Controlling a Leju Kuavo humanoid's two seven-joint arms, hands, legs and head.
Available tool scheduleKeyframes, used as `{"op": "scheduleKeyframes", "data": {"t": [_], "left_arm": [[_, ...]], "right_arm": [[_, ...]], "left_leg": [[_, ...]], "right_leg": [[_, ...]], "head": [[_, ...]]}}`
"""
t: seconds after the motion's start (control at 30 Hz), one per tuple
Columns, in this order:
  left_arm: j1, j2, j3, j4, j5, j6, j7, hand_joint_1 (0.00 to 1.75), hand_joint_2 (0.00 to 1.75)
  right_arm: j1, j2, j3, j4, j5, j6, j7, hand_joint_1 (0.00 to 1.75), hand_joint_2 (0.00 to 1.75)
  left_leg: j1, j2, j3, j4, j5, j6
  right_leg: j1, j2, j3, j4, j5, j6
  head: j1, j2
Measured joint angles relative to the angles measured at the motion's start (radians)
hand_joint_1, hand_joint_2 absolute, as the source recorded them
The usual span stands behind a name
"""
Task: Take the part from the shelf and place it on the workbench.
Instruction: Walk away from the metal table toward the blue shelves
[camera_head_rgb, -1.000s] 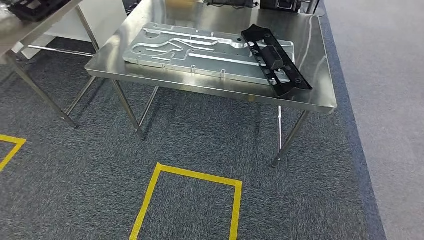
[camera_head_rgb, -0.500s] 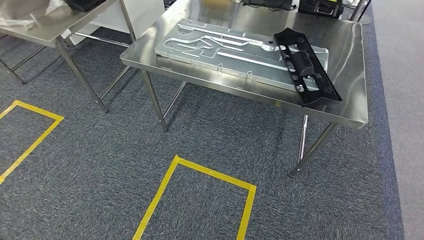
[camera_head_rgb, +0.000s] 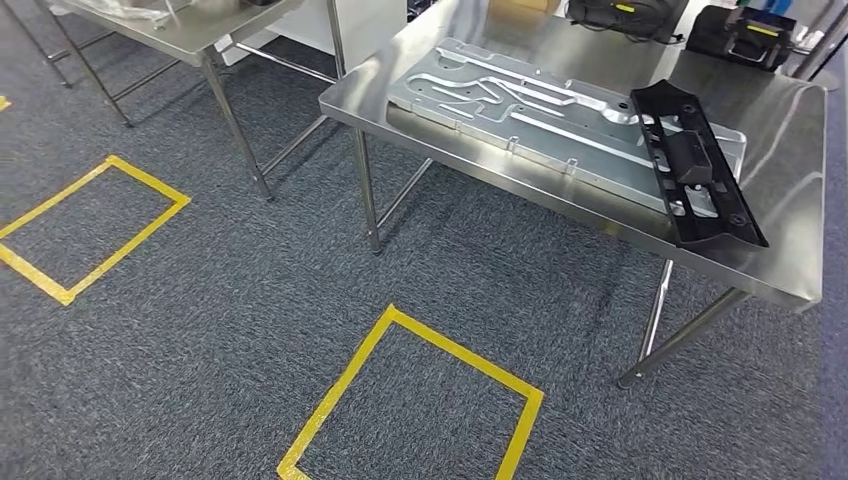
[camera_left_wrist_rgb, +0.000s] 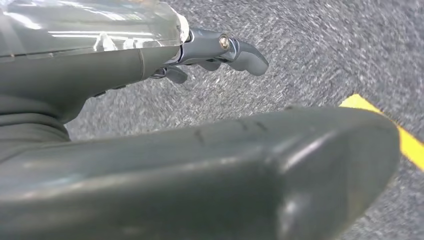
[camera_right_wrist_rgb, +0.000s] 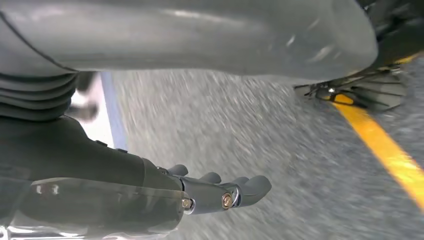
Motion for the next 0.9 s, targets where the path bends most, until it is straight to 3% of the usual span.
{"op": "scheduleKeyframes", "data": {"t": [0.07, 0.13, 0.2, 0.27, 0.33, 0.37, 0.4, 0.43, 0.5, 0.53, 0.57, 0.63, 0.67, 0.73, 0.8, 0.83, 0.87, 0.9], "left_arm": [[-0.003, 0.003, 0.004, 0.0, -0.004, 0.002, 0.006, 0.0, 0.0], [-0.003, 0.009, 0.005, 0.0, -0.009, 0.003, 0.011, 0.0, 0.0], [-0.002, 0.013, 0.005, 0.0, -0.014, 0.001, 0.013, 0.0, 0.0], [-0.007, 0.017, 0.004, 0.0, -0.028, -0.003, 0.013, 0.0, 0.0], [-0.012, 0.021, -0.004, 0.0, -0.05, -0.007, 0.007, 0.0, 0.0], [-0.012, 0.023, -0.008, 0.0, -0.056, -0.01, 0.0, 0.0, 0.0], [-0.013, 0.025, -0.012, 0.0, -0.06, -0.013, -0.007, 0.0, 0.0], [-0.015, 0.029, -0.014, 0.0, -0.061, -0.017, -0.013, 0.0, 0.0], [-0.023, 0.035, -0.015, 0.0, -0.061, -0.022, -0.021, 0.0, 0.0], [-0.027, 0.037, -0.015, 0.0, -0.061, -0.023, -0.022, 0.0, 0.0], [-0.03, 0.039, -0.015, 0.0, -0.061, -0.023, -0.023, 0.0, 0.0], [-0.029, 0.043, -0.016, 0.0, -0.059, -0.024, -0.03, 0.0, 0.0], [-0.028, 0.044, -0.016, 0.0, -0.058, -0.024, -0.034, 0.0, 0.0], [-0.029, 0.045, -0.016, 0.0, -0.052, -0.023, -0.039, 0.0, 0.0], [-0.03, 0.046, -0.015, 0.0, -0.045, -0.017, -0.031, 0.0, 0.0], [-0.029, 0.047, -0.016, 0.0, -0.044, -0.013, -0.024, 0.0, 0.0], [-0.027, 0.049, -0.016, 0.0, -0.043, -0.008, -0.016, 0.0, 0.0], [-0.025, 0.052, -0.018, 0.0, -0.043, -0.005, -0.01, 0.0, 0.0]], "right_arm": [[-0.012, 0.003, 0.031, 0.001, 0.019, -0.007, -0.003, 0.0, 0.0], [-0.024, 0.01, 0.056, 0.001, 0.032, -0.012, -0.004, 0.0, 0.0], [-0.028, 0.016, 0.073, 0.001, 0.037, -0.015, -0.004, 0.0, 0.0], [-0.027, 0.021, 0.086, 0.002, 0.044, -0.019, -0.004, 0.0, 0.0], [-0.024, 0.027, 0.101, 0.003, 0.059, -0.019, 0.005, 0.0, 0.0], [-0.024, 0.031, 0.11, 0.004, 0.071, -0.015, 0.018, 0.0, 0.0], [-0.024, 0.034, 0.12, 0.004, 0.083, -0.007, 0.033, 0.0, 0.0], [-0.025, 0.038, 0.131, 0.005, 0.094, 0.0, 0.048, 0.0, 0.0], [-0.025, 0.045, 0.15, 0.007, 0.107, 0.008, 0.065, 0.0, 0.0], [-0.025, 0.048, 0.156, 0.007, 0.109, 0.009, 0.068, 0.0, 0.0], [-0.026, 0.051, 0.162, 0.008, 0.111, 0.009, 0.071, 0.0, 0.0], [-0.029, 0.054, 0.173, 0.008, 0.121, 0.017, 0.086, 0.0, 0.0], [-0.03, 0.055, 0.18, 0.008, 0.129, 0.023, 0.098, 0.0, 0.0], [-0.029, 0.056, 0.194, 0.008, 0.143, 0.035, 0.127, 0.0, 0.0], [-0.025, 0.056, 0.201, 0.008, 0.144, 0.036, 0.145, 0.0, 0.0], [-0.023, 0.057, 0.203, 0.008, 0.14, 0.032, 0.148, 0.0, 0.0], [-0.022, 0.058, 0.203, 0.008, 0.135, 0.025, 0.146, 0.0, 0.0], [-0.022, 0.059, 0.203, 0.008, 0.13, 0.017, 0.144, 0.0, 0.0]], "left_leg": [[0.0, -0.02, -0.012, 0.007, 0.001, -0.015], [0.003, -0.036, -0.022, 0.005, 0.007, -0.03], [0.003, -0.003, -0.038, 0.033, -0.012, -0.04], [0.003, 0.051, -0.085, 0.139, -0.074, -0.047], [0.005, 0.068, -0.139, 0.263, -0.129, -0.053], [0.005, 0.071, -0.147, 0.287, -0.131, -0.054], [0.005, 0.074, -0.133, 0.269, -0.114, -0.054], [0.004, 0.081, -0.101, 0.214, -0.084, -0.051], [-0.001, 0.12, -0.023, 0.071, -0.032, -0.039], [-0.005, 0.135, 0.0, 0.025, -0.02, -0.031], [-0.009, 0.144, 0.009, 0.002, -0.018, -0.024], [-0.011, 0.128, 0.007, -0.005, -0.015, -0.013], [-0.009, 0.12, 0.009, -0.01, -0.011, -0.008], [-0.003, 0.101, 0.012, -0.02, -0.001, 0.003], [-0.003, 0.08, 0.007, -0.021, 0.004, 0.009], [-0.003, 0.069, 0.005, -0.02, 0.005, 0.01], [-0.004, 0.056, 0.004, -0.018, 0.005, 0.011], [-0.004, 0.043, 0.003, -0.017, 0.005, 0.01]], "right_leg": [[0.0, 0.029, 0.018, -0.048, 0.006, -0.009], [0.003, 0.009, 0.016, -0.052, 0.01, -0.023], [0.002, -0.017, 0.018, -0.061, 0.017, -0.039], [0.005, -0.048, 0.018, -0.065, 0.019, -0.05], [0.011, -0.079, 0.015, -0.064, 0.018, -0.054], [0.012, -0.093, 0.015, -0.064, 0.018, -0.055], [0.014, -0.106, 0.015, -0.064, 0.017, -0.055], [0.015, -0.118, 0.016, -0.064, 0.017, -0.054], [0.019, -0.139, 0.02, -0.063, 0.014, -0.05], [0.022, -0.147, 0.022, -0.062, 0.013, -0.046], [0.023, -0.155, 0.023, -0.062, 0.013, -0.042], [0.024, -0.169, 0.025, -0.064, 0.012, -0.031], [0.023, -0.163, 0.026, -0.061, 0.008, -0.026], [0.02, -0.117, 0.006, -0.011, -0.031, -0.015], [0.017, -0.068, -0.052, 0.114, -0.097, -0.01], [0.016, -0.06, -0.082, 0.177, -0.12, -0.009], [0.016, -0.057, -0.101, 0.213, -0.124, -0.008], [0.016, -0.056, -0.102, 0.211, -0.108, -0.008]], "head": [[0.0, 0.0], [0.0, 0.0], [0.0, 0.0], [0.0, 0.0], [0.0, 0.0], [-0.001, 0.0], [-0.001, 0.0], [-0.001, 0.0], [-0.001, 0.0], [-0.001, 0.0], [0.0, 0.0], [-0.001, 0.0], [0.0, 0.0], [0.0, 0.0], [0.0, 0.0], [0.0, 0.0], [0.0, 0.0], [0.0, 0.0]]}}
